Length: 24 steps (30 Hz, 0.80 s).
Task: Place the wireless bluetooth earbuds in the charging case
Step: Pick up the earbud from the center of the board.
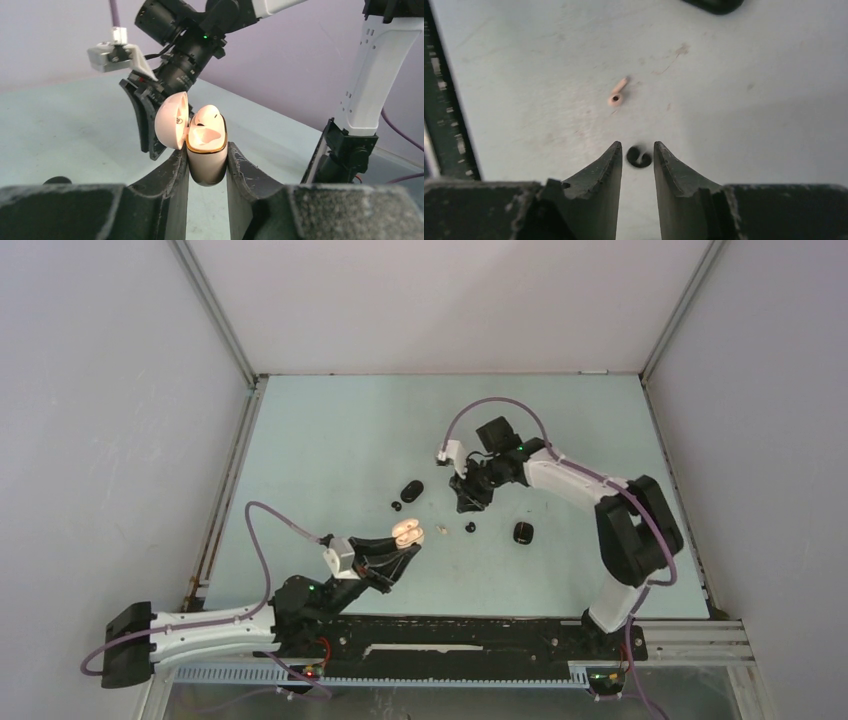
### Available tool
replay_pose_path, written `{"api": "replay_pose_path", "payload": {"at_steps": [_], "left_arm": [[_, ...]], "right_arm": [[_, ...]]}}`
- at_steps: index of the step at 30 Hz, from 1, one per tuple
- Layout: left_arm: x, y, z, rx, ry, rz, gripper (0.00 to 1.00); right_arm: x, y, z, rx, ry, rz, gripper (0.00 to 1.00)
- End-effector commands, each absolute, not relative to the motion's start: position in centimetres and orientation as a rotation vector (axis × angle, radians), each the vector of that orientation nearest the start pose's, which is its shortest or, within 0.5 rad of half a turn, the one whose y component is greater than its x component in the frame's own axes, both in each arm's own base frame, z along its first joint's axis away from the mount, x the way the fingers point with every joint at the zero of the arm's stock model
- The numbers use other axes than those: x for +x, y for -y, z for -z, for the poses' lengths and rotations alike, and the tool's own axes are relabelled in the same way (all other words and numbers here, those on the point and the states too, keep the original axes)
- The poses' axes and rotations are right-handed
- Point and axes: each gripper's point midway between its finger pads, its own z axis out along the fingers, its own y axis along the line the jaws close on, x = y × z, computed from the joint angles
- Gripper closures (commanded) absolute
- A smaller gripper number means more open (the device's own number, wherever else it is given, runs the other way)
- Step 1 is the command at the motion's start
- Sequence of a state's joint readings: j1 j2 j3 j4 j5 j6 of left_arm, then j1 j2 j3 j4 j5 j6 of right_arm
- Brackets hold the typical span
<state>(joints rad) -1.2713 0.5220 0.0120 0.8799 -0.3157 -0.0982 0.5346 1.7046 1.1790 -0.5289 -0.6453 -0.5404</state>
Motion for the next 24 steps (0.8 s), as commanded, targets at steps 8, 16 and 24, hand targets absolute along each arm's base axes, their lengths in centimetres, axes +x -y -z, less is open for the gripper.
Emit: {"api": "replay_pose_path", "payload": {"at_steps": [8,16,24], "left_arm": [[13.9,24.0,-20.6,0.472,-1.269,0.898,1.00],[13.6,24.3,-20.7,0.488,-1.261,0.912,1.00],[13.4,24.5,-20.8,0.496,-1.255,0.927,1.00]], "right_arm": [[32.9,-31.5,-3.9,-1.633,-2.008,-0.572,0.67],[31.0,-31.8,-2.0,-1.764,-2.024,-0.539,0.66],[27.8,-31.1,-1.6,-1.862,-2.047,-0.584,0.68]]}}
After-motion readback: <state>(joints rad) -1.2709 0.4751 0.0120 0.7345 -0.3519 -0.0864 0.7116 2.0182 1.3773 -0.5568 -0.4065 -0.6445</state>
